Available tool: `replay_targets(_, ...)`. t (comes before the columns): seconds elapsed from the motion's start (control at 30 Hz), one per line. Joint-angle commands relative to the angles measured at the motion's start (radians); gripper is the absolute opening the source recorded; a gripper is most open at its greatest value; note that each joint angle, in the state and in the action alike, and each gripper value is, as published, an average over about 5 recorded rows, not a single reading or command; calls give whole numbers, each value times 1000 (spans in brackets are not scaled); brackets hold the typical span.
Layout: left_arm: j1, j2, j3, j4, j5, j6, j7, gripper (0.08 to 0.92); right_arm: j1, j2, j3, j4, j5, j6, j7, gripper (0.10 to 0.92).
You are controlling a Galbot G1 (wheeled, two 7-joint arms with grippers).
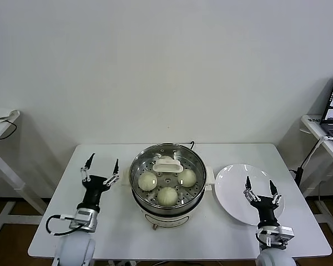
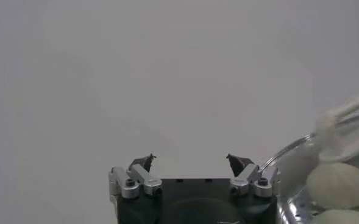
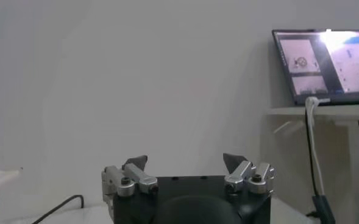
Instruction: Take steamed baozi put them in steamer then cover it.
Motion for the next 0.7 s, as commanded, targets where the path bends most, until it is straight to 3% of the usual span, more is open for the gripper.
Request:
replay_targets(0.03, 78, -4, -94, 76, -161, -136, 22, 823, -12, 5, -16, 14, -3, -16, 1, 823)
replay_targets(0.7, 133, 12, -89, 79, -95, -146, 49, 823, -42, 12, -7, 13, -19, 14, -7, 823)
